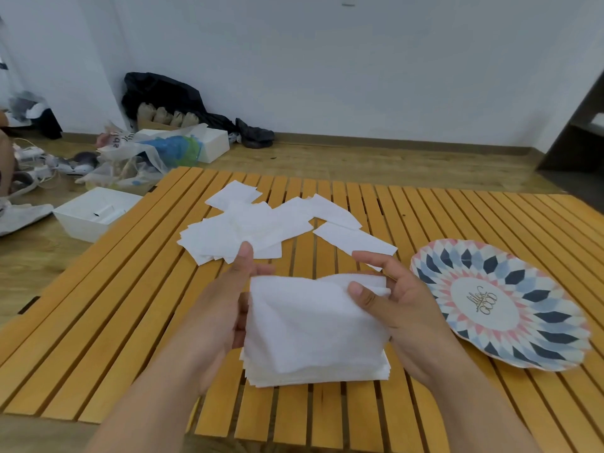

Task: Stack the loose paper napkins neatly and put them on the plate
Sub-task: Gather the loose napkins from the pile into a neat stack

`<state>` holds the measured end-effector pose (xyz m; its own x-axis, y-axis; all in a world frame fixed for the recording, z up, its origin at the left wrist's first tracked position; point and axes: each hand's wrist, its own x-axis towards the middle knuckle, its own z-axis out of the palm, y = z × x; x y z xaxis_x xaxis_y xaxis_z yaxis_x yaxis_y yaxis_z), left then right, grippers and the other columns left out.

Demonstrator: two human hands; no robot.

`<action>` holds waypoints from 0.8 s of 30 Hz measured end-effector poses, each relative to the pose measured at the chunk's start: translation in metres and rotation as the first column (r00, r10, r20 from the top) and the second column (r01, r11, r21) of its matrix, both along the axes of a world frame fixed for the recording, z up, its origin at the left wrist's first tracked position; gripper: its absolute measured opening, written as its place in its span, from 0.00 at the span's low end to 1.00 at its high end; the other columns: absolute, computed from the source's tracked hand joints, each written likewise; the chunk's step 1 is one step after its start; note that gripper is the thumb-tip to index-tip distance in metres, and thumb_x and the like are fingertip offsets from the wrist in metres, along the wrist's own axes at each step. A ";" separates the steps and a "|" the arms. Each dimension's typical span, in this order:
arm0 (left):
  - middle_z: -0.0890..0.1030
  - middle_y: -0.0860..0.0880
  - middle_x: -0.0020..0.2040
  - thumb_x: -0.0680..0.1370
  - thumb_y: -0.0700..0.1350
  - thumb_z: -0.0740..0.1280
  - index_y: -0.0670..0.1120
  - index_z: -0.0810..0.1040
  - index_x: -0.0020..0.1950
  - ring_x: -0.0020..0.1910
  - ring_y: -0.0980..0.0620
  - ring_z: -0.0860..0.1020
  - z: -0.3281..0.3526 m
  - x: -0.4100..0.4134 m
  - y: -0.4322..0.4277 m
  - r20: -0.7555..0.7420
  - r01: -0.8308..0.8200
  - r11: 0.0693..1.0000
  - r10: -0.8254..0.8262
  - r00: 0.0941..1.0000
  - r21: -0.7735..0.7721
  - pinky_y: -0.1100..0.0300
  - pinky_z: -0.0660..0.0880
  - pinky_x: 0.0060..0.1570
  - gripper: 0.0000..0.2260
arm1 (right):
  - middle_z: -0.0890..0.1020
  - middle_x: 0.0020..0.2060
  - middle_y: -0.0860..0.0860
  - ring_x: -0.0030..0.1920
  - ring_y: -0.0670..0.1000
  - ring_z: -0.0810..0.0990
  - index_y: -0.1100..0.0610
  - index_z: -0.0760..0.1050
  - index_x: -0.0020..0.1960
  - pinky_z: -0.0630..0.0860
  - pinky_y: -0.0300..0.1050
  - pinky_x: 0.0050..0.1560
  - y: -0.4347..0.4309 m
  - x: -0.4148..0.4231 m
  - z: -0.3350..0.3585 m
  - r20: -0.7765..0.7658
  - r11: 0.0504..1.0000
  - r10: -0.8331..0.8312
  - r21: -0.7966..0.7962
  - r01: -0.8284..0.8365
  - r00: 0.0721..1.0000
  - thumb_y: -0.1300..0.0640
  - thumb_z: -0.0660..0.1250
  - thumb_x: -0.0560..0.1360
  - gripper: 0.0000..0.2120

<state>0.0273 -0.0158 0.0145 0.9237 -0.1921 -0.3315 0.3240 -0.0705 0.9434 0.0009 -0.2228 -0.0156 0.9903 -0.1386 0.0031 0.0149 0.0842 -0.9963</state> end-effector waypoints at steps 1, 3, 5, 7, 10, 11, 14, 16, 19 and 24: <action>0.85 0.46 0.44 0.64 0.68 0.58 0.54 0.79 0.55 0.46 0.46 0.83 0.001 0.000 0.001 0.035 -0.009 0.999 0.010 0.999 -0.032 0.50 0.78 0.48 0.28 | 0.83 0.50 0.52 0.49 0.53 0.84 0.46 0.77 0.58 0.81 0.46 0.45 -0.001 0.000 0.000 0.003 1.000 0.008 0.003 -0.008 1.000 0.53 0.74 0.63 0.23; 0.86 0.50 0.41 0.63 0.60 0.66 0.54 0.78 0.57 0.40 0.51 0.84 0.003 0.000 0.002 0.081 -0.020 0.996 0.027 0.996 -0.085 0.54 0.77 0.42 0.25 | 0.84 0.50 0.51 0.48 0.52 0.84 0.47 0.77 0.59 0.82 0.47 0.44 -0.003 0.000 0.000 -0.007 0.999 0.022 0.025 -0.022 1.000 0.54 0.74 0.62 0.25; 0.86 0.50 0.44 0.62 0.49 0.73 0.54 0.75 0.60 0.42 0.51 0.84 0.001 0.002 0.004 0.092 -0.015 0.995 0.024 0.995 -0.097 0.55 0.77 0.42 0.26 | 0.84 0.52 0.51 0.49 0.54 0.84 0.48 0.76 0.59 0.82 0.50 0.47 -0.004 0.000 -0.002 -0.032 0.998 0.039 0.056 -0.037 0.999 0.55 0.76 0.61 0.27; 0.86 0.48 0.46 0.62 0.41 0.75 0.54 0.74 0.61 0.44 0.49 0.85 0.000 0.003 0.005 0.087 -0.016 0.993 0.026 0.996 -0.115 0.54 0.77 0.43 0.28 | 0.83 0.54 0.50 0.52 0.54 0.83 0.46 0.76 0.59 0.81 0.51 0.49 -0.005 0.001 -0.004 -0.046 0.996 0.049 0.083 -0.045 0.998 0.52 0.80 0.58 0.30; 0.86 0.49 0.48 0.66 0.34 0.73 0.53 0.74 0.63 0.47 0.49 0.84 0.000 0.005 0.006 0.127 -0.029 0.989 0.048 0.991 -0.147 0.52 0.77 0.47 0.28 | 0.82 0.56 0.47 0.55 0.52 0.82 0.43 0.77 0.58 0.81 0.49 0.47 -0.005 0.002 -0.004 -0.062 0.991 0.076 0.117 -0.068 0.995 0.48 0.84 0.50 0.38; 0.86 0.49 0.48 0.67 0.32 0.73 0.53 0.74 0.63 0.48 0.49 0.84 0.001 0.006 0.006 0.149 -0.036 0.987 0.060 0.987 -0.159 0.51 0.78 0.48 0.28 | 0.82 0.57 0.47 0.55 0.52 0.82 0.44 0.76 0.59 0.81 0.48 0.46 -0.005 0.002 -0.003 -0.076 0.985 0.098 0.147 -0.086 0.992 0.49 0.84 0.50 0.39; 0.86 0.47 0.49 0.65 0.31 0.72 0.53 0.74 0.63 0.48 0.47 0.84 0.004 0.006 0.008 0.177 -0.027 0.971 0.070 0.982 -0.237 0.50 0.81 0.45 0.30 | 0.84 0.54 0.52 0.52 0.54 0.84 0.48 0.73 0.62 0.82 0.46 0.42 -0.005 -0.002 0.001 -0.164 0.956 0.196 0.252 -0.151 0.967 0.53 0.79 0.59 0.33; 0.85 0.46 0.50 0.64 0.31 0.71 0.54 0.74 0.63 0.47 0.46 0.84 0.007 0.004 0.008 0.174 0.009 0.955 0.045 0.984 -0.298 0.53 0.82 0.41 0.32 | 0.84 0.53 0.55 0.50 0.54 0.84 0.52 0.73 0.63 0.82 0.45 0.43 -0.005 -0.004 0.002 -0.250 0.930 0.280 0.311 -0.197 0.927 0.53 0.73 0.64 0.28; 0.85 0.45 0.51 0.65 0.30 0.70 0.56 0.74 0.64 0.46 0.43 0.84 0.011 0.002 0.008 0.155 0.047 0.937 0.007 0.988 -0.346 0.51 0.82 0.36 0.32 | 0.83 0.55 0.58 0.53 0.57 0.83 0.55 0.73 0.64 0.82 0.46 0.45 -0.005 -0.005 0.000 -0.277 0.895 0.357 0.374 -0.242 0.892 0.53 0.77 0.62 0.32; 0.85 0.44 0.49 0.65 0.31 0.70 0.56 0.74 0.64 0.46 0.43 0.84 0.010 0.003 0.009 0.181 0.026 0.944 0.036 0.983 -0.327 0.52 0.82 0.38 0.32 | 0.82 0.57 0.60 0.54 0.60 0.82 0.53 0.73 0.65 0.82 0.50 0.46 -0.008 -0.003 0.002 -0.146 0.875 0.324 0.422 -0.238 0.935 0.61 0.85 0.49 0.45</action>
